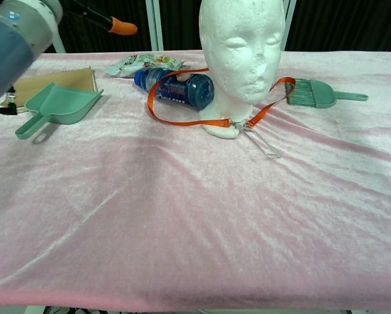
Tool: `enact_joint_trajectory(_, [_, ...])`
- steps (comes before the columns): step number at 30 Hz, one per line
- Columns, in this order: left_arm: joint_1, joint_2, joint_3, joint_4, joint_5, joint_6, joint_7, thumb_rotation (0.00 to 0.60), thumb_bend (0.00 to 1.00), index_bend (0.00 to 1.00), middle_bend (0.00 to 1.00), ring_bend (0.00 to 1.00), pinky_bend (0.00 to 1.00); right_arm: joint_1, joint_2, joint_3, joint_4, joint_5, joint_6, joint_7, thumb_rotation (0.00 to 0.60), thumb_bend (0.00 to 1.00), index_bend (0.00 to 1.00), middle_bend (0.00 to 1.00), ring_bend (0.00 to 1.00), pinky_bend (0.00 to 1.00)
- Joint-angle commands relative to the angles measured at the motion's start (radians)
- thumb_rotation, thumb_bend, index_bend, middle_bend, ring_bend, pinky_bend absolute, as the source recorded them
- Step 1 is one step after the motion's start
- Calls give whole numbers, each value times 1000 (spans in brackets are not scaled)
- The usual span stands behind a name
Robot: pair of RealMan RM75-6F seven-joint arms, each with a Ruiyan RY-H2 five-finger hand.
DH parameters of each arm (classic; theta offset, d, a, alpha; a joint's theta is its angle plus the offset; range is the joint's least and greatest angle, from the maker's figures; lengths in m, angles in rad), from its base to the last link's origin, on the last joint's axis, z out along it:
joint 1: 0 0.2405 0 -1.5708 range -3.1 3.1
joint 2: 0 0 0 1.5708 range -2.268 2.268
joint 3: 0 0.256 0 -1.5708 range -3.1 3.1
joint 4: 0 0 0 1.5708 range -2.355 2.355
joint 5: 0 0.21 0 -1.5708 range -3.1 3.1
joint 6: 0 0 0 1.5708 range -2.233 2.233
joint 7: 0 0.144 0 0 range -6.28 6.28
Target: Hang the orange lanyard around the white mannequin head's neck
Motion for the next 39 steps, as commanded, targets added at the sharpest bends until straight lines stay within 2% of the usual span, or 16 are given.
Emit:
enact_joint_trajectory(1, [195,222,126,-299,76,160,144,600,16,188,22,0,0,-96,72,-46,-123,-15,73,5,600,467,294,667,719,734])
enact_joint_trajectory(3, [245,270,164,-349,96,202,173,600,16,188,22,0,0,-129,94,-61,-176,-32,73,25,600,495,294,771,813,825])
enact_joint_trajectory(6, [318,339,214,-415,101,242,182,600,18,188,22,0,0,-170,123,-81,-245,-76,48,63,600,510,294,833,870,880])
enact_joint_trajectory(10, [410,423,273,-471,111,292,167,600,22,188,21,0,0,-206,133,-108,-303,-156,32,82,600,512,280,846,881,894])
enact_joint_trajectory(13, [473,455,309,-466,129,341,146,600,24,188,21,0,0,-232,118,-119,-333,-200,52,99,600,517,258,862,898,907])
enact_joint_trajectory(22, [603,491,425,-425,219,382,24,600,44,188,21,0,0,-236,-11,-141,-339,-224,34,130,600,579,211,888,923,936])
enact_joint_trajectory(25, [618,490,440,-410,242,377,7,600,44,188,21,0,0,-214,-63,-129,-328,-214,9,146,600,583,187,898,935,946])
enact_joint_trajectory(32, [626,488,433,-401,260,361,-3,600,45,188,21,0,0,-131,-172,-110,-284,-167,-81,147,600,594,165,906,942,952])
enact_joint_trajectory(39, [638,494,417,-403,239,344,-10,600,46,188,18,0,0,-59,-259,-100,-246,-93,-100,119,600,617,165,909,944,952])
